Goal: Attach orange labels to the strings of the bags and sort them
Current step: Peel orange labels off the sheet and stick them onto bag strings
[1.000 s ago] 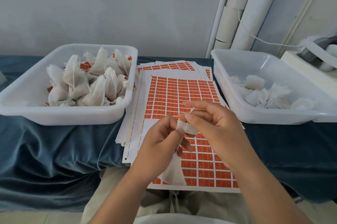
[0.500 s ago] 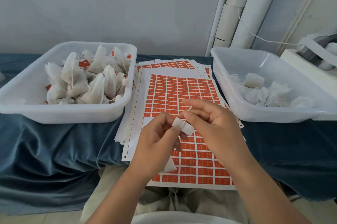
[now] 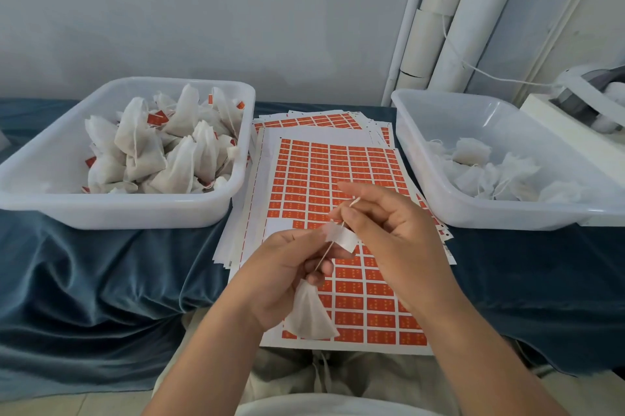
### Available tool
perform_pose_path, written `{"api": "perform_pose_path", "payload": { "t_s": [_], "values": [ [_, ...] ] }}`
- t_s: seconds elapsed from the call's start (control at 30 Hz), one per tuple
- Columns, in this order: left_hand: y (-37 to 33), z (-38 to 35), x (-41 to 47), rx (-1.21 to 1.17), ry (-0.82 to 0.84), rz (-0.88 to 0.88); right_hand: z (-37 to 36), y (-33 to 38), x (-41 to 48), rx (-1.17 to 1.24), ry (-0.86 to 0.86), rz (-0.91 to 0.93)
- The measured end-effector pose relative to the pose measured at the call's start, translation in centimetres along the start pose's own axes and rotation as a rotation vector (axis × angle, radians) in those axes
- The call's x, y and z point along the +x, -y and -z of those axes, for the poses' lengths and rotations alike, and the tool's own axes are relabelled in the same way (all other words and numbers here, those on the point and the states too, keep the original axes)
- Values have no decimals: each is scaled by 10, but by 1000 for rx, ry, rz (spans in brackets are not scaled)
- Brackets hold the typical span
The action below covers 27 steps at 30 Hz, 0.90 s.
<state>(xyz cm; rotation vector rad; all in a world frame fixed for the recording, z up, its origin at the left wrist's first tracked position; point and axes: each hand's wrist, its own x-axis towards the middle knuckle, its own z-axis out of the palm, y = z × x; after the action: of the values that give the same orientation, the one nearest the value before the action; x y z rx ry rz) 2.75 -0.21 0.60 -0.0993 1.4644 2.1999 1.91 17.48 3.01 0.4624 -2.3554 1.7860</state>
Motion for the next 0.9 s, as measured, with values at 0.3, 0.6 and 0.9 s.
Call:
{"api": "perform_pose_path", "payload": {
  "t_s": [0.3,0.6,0.9],
  "values": [
    [2,0,2,38,31,22,-1,0,1,-13,30,-6],
    [3,-4,3,139,-66,-62,1,-3,2,89,51,-56],
    [11,-11,4,222,-323,-400,-3,-10,7,-141,124,-211]
  ]
}}
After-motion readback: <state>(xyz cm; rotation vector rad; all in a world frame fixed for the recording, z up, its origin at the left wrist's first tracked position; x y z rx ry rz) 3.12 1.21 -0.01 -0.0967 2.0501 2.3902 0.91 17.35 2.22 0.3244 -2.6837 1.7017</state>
